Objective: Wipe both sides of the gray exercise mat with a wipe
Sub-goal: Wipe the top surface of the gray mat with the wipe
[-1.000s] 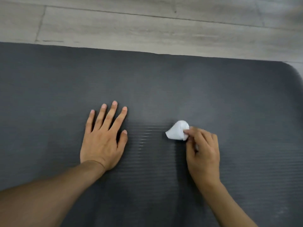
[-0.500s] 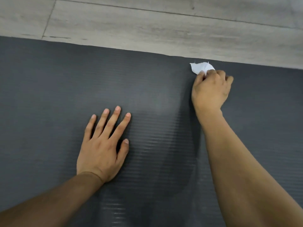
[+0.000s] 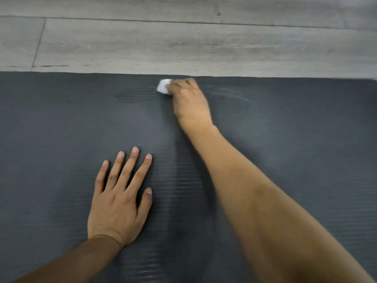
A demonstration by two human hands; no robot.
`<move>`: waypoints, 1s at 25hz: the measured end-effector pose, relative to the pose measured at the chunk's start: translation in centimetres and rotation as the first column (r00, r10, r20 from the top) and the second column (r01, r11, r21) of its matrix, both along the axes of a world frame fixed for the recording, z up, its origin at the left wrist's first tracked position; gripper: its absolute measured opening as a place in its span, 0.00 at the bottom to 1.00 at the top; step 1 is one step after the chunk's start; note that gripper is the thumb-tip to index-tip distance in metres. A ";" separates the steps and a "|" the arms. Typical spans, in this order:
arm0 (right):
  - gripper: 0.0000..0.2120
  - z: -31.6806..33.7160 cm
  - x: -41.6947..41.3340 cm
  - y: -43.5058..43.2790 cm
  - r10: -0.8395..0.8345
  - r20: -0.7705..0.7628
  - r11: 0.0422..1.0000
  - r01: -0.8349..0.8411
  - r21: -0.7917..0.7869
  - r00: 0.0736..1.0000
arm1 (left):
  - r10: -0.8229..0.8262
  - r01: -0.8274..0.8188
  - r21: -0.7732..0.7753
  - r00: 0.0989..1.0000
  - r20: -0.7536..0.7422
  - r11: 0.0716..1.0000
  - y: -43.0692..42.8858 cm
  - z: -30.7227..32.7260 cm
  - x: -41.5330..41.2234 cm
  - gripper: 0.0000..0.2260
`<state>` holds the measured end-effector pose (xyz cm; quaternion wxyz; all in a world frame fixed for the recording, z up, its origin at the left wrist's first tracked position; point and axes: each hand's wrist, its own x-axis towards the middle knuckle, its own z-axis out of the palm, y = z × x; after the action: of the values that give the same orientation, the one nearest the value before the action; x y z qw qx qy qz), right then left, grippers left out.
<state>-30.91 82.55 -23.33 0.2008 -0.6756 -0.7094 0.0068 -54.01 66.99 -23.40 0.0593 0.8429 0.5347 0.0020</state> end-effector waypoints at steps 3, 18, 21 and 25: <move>0.21 0.7 13.2 -4.6 -0.567 -0.037 0.824 0.566 -0.039 0.823 | 0.001 -0.001 -0.012 1.000 -0.001 1.000 0.0 0.1 0.1 0.29; 0.14 1.9 9.0 -6.1 -0.439 -0.009 0.897 0.437 -0.062 0.899 | -0.003 0.003 -0.014 1.000 0.031 1.000 0.1 0.0 0.0 0.29; 0.10 3.0 12.7 -9.0 -0.744 -0.031 0.665 0.734 -0.139 0.668 | -0.005 0.005 -0.003 1.000 0.030 1.000 0.1 -0.1 0.1 0.29; 0.17 0.8 -2.1 -3.7 -0.266 -0.263 0.964 0.252 -0.086 0.927 | -0.003 0.003 -0.012 1.000 0.015 1.000 0.2 -0.2 0.0 0.29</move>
<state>-32.97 78.88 -22.53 0.2784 -0.7607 -0.5793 0.0911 -54.06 67.15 -23.58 0.0682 0.8434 0.5330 0.0049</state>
